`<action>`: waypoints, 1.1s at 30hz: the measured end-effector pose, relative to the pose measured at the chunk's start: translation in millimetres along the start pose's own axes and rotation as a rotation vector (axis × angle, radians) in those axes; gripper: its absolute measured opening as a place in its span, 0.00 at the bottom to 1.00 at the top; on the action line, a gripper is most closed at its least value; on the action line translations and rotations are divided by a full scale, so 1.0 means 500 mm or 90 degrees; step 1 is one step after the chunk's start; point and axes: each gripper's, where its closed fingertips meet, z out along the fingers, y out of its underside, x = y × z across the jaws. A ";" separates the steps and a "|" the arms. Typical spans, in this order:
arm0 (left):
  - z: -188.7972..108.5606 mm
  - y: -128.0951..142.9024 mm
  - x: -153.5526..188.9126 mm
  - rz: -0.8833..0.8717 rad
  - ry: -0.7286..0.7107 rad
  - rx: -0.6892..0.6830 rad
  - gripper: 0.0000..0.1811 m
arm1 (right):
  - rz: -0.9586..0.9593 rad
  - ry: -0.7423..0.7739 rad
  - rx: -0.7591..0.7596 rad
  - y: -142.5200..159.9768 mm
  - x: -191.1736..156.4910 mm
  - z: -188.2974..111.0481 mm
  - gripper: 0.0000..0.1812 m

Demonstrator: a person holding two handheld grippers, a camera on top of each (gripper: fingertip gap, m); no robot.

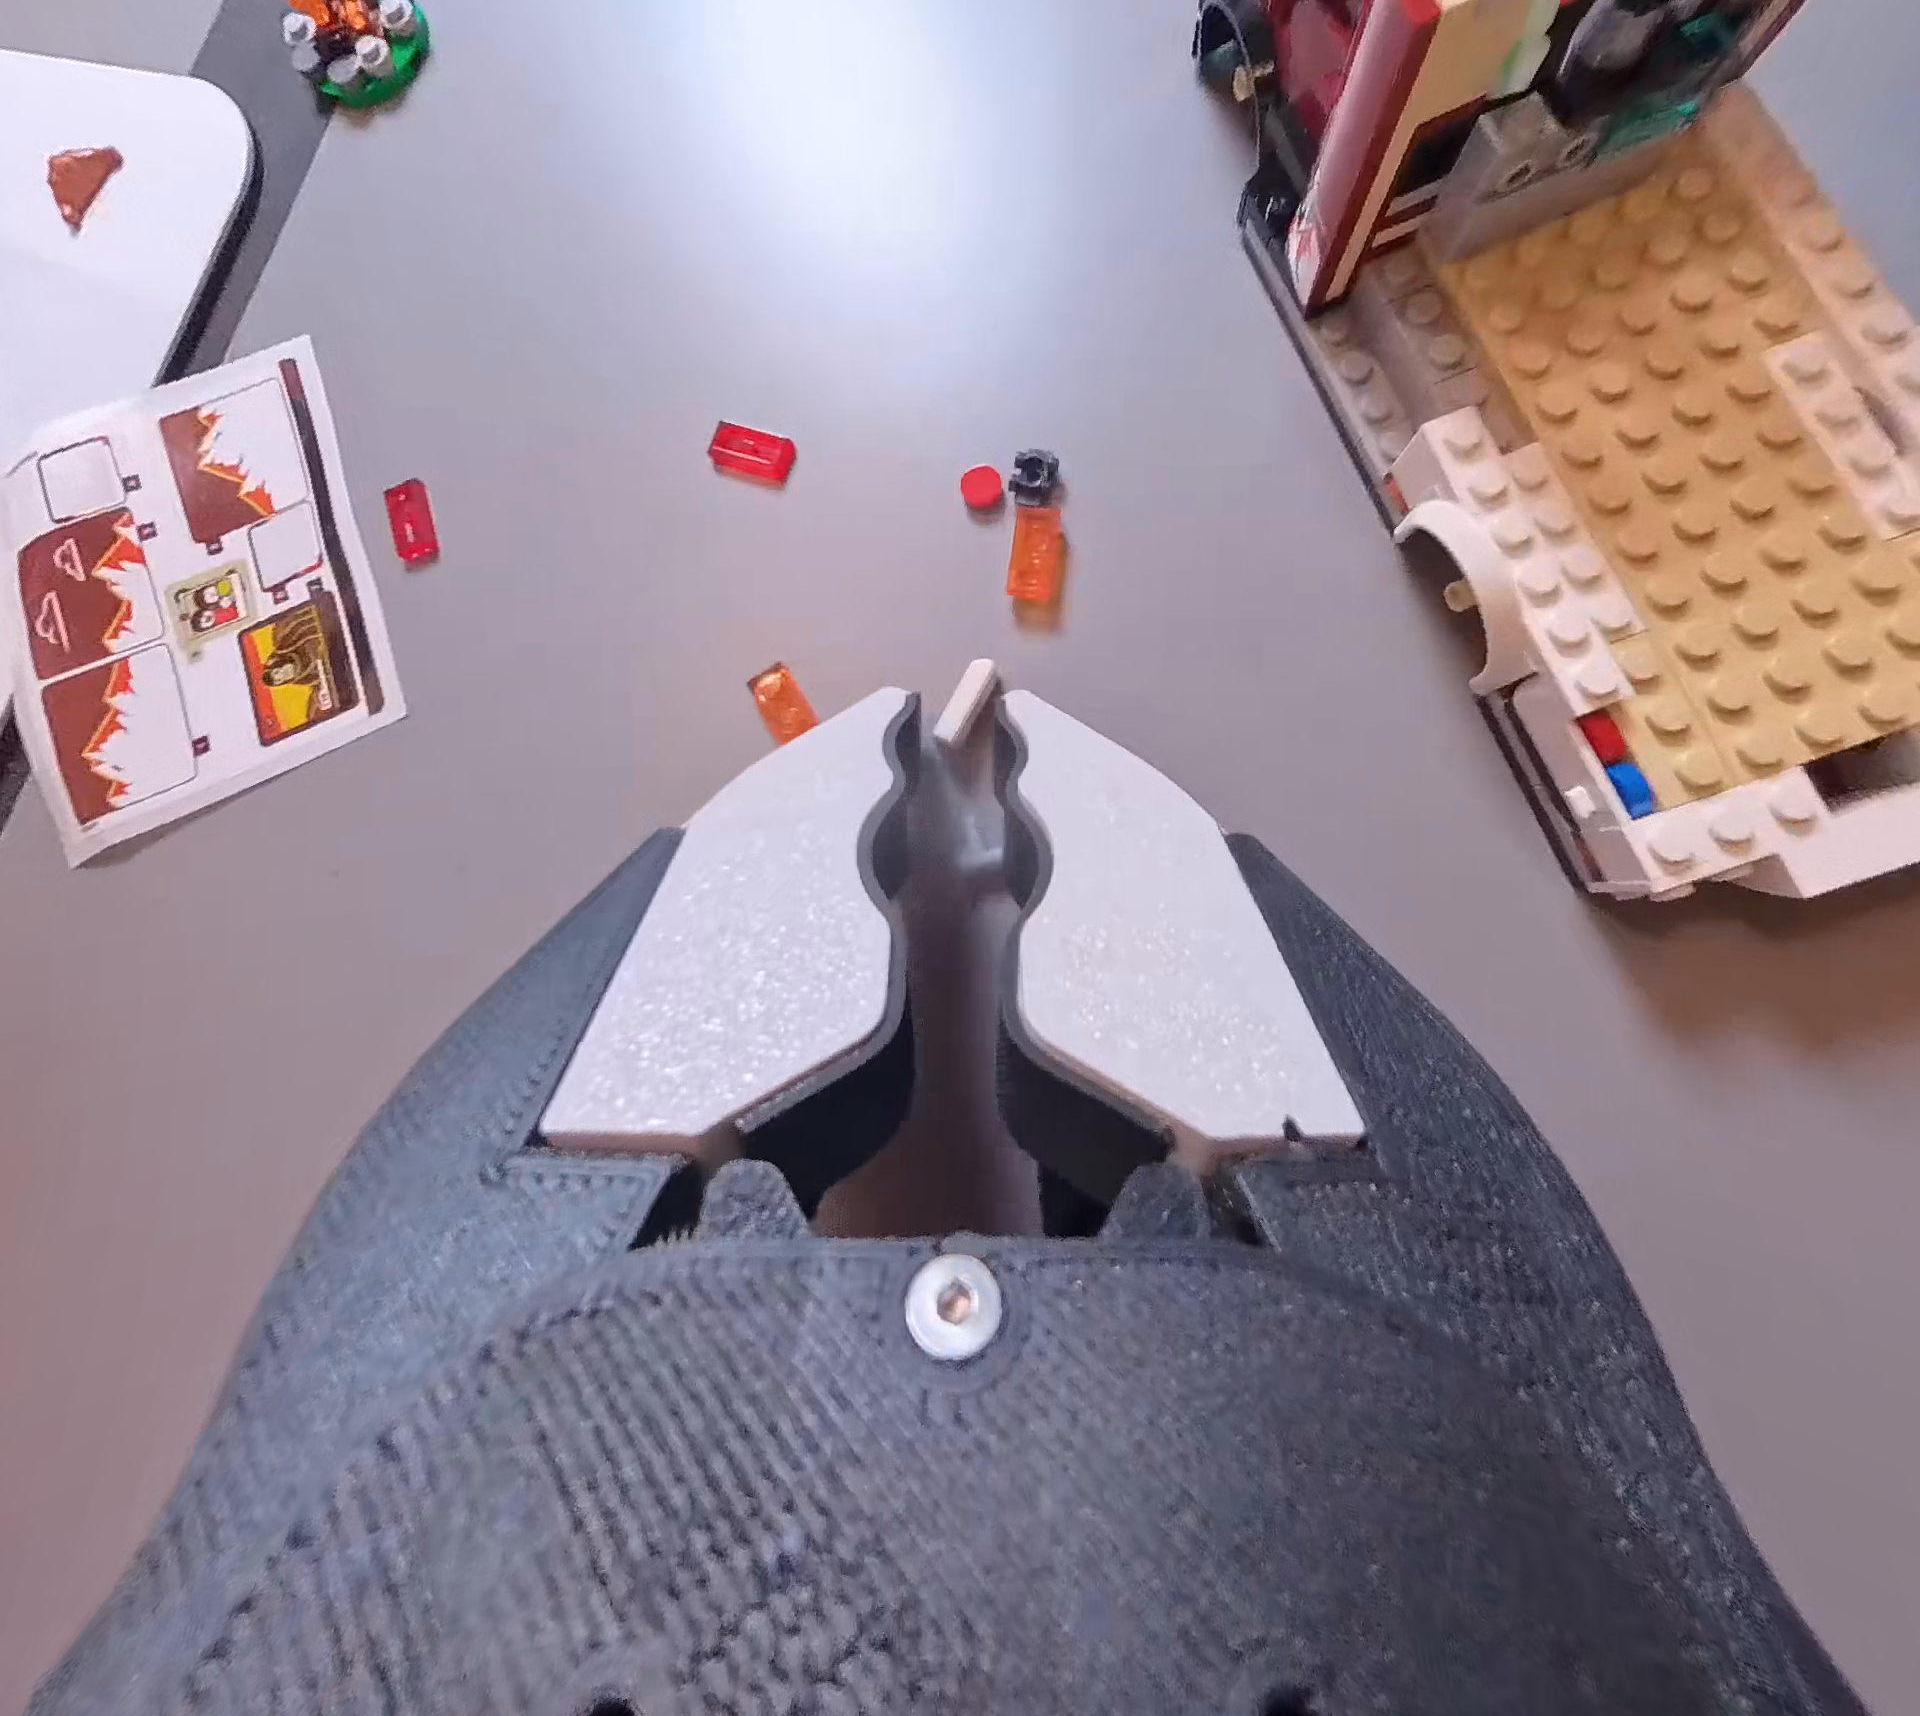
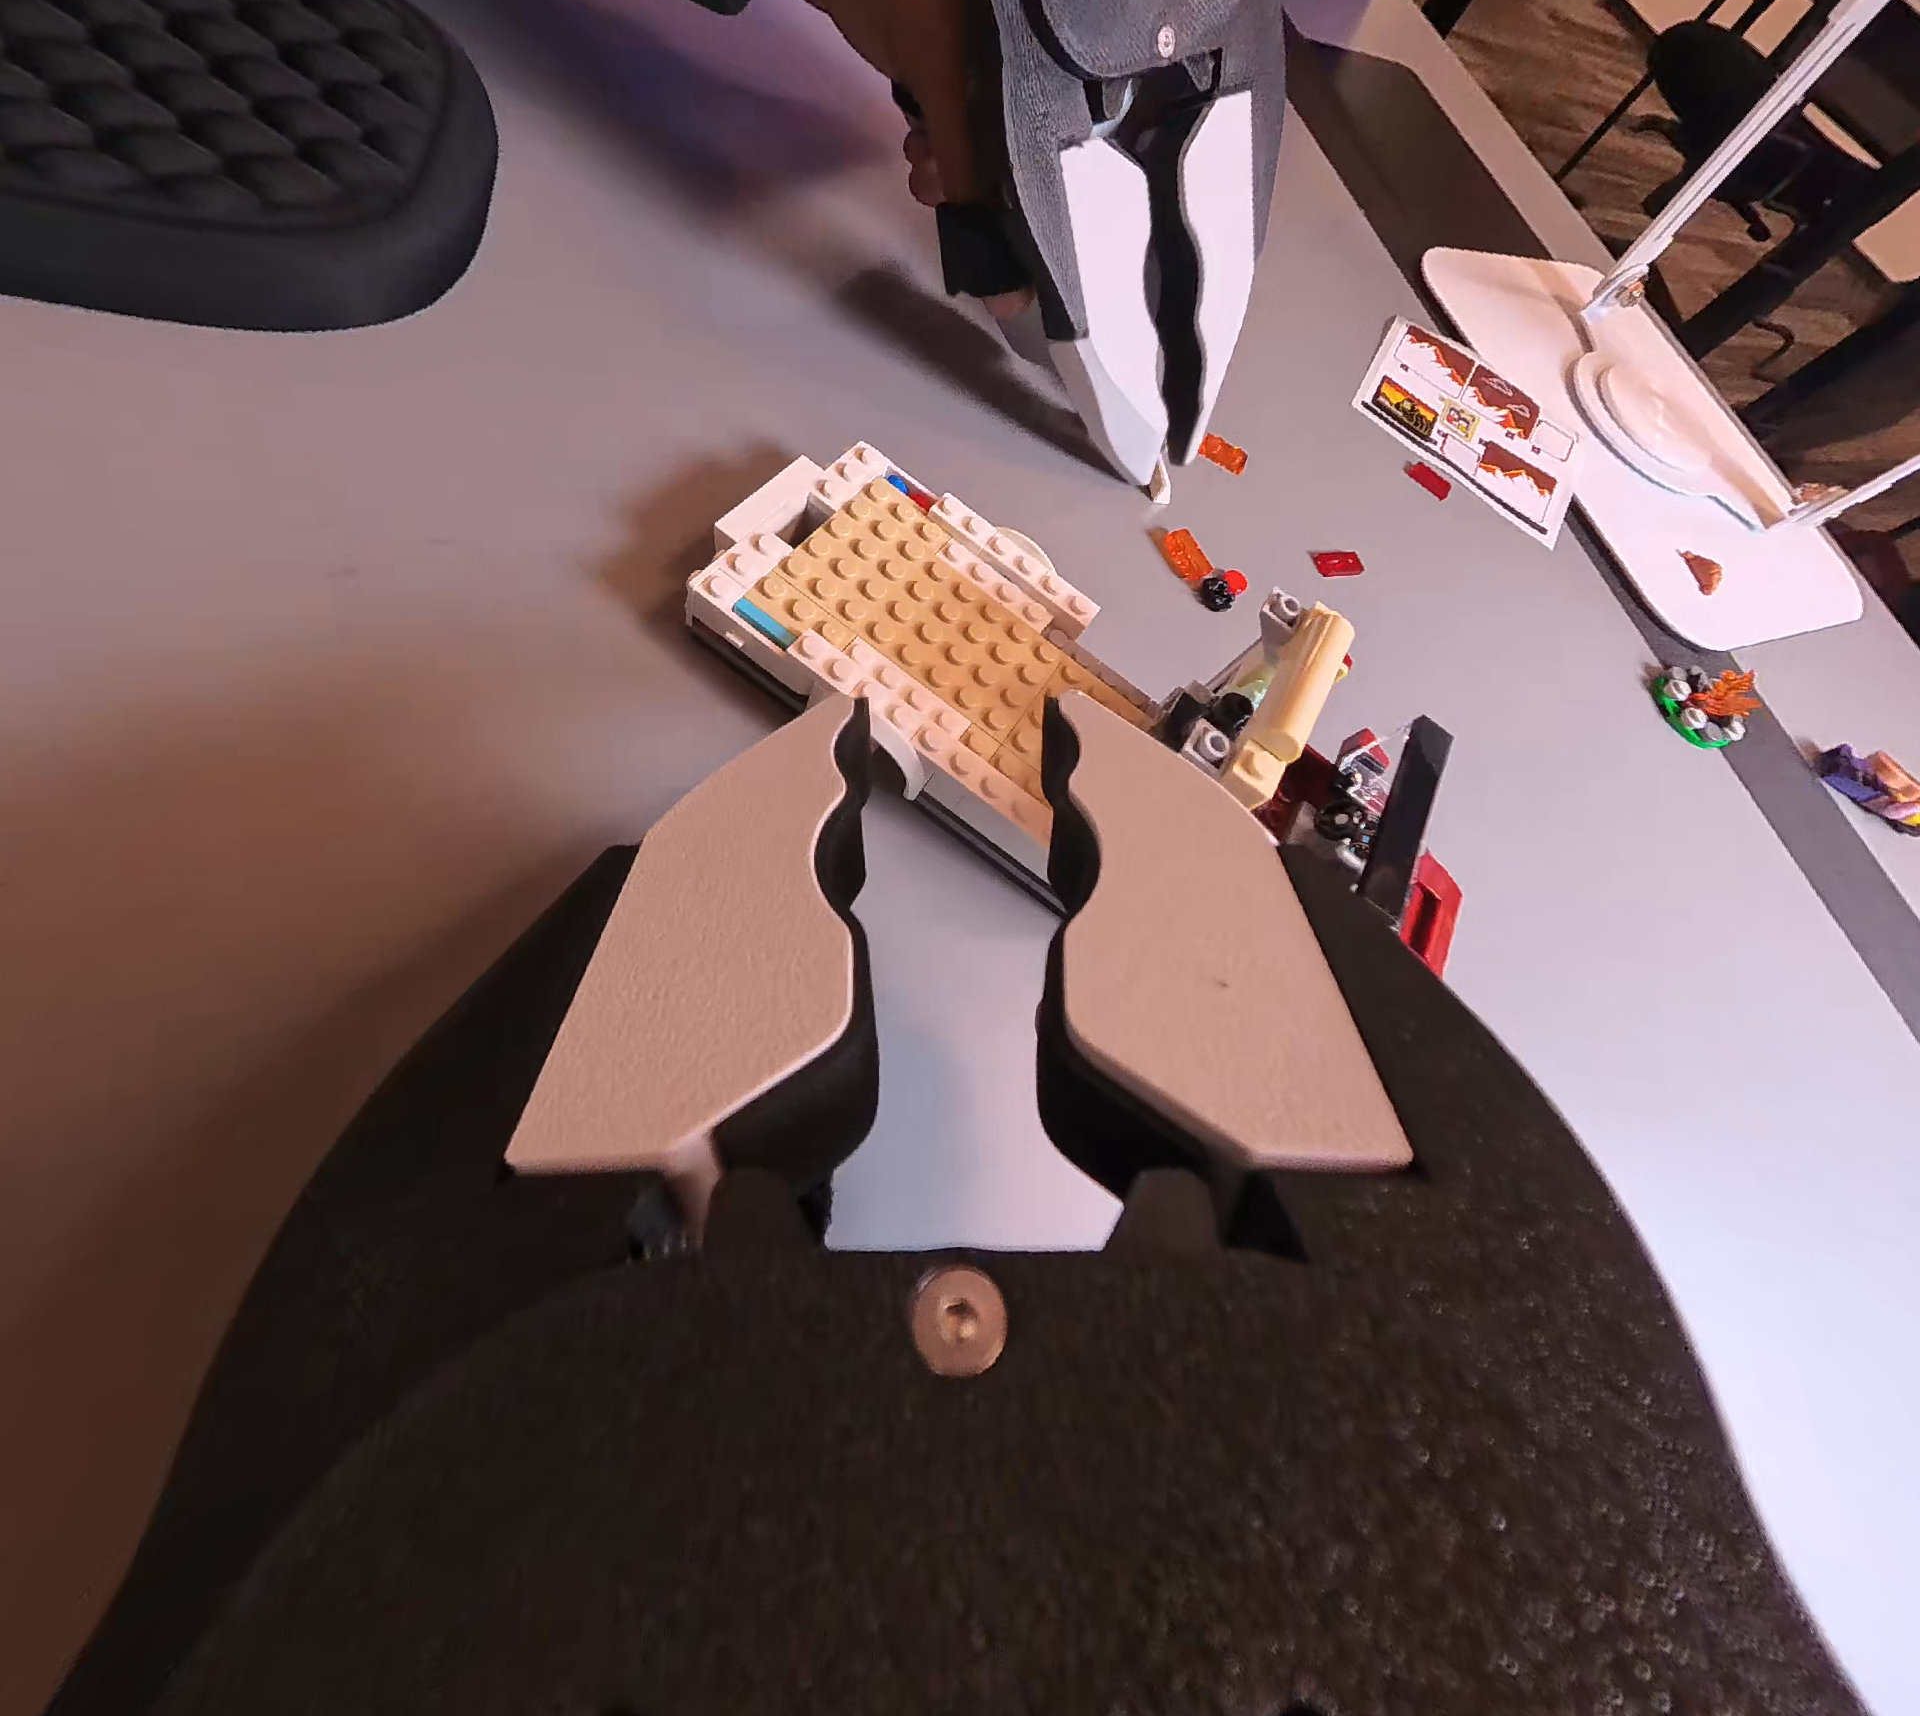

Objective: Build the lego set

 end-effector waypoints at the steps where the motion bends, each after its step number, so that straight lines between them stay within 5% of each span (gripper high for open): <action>1: 0.001 -0.002 0.004 -0.005 0.010 0.003 0.05 | 0.001 -0.001 0.000 0.001 0.000 0.000 0.17; 5: -0.002 -0.006 0.009 0.034 -0.010 0.015 0.02 | 0.000 0.000 -0.005 0.006 0.001 0.002 0.17; 8: -0.040 -0.049 0.031 0.097 -0.058 0.118 0.02 | 0.024 0.003 0.007 -0.002 0.005 -0.002 0.17; 16: -0.151 -0.152 0.186 0.375 -0.233 0.322 0.02 | 0.283 -0.081 0.172 -0.097 -0.001 -0.021 0.17; 23: -0.160 -0.174 0.246 0.560 -0.358 0.336 0.02 | 0.418 -0.120 0.233 -0.131 -0.009 -0.015 0.12; 33: -0.166 -0.177 0.252 0.546 -0.340 0.359 0.04 | 0.369 -0.135 0.226 -0.131 -0.024 -0.015 0.04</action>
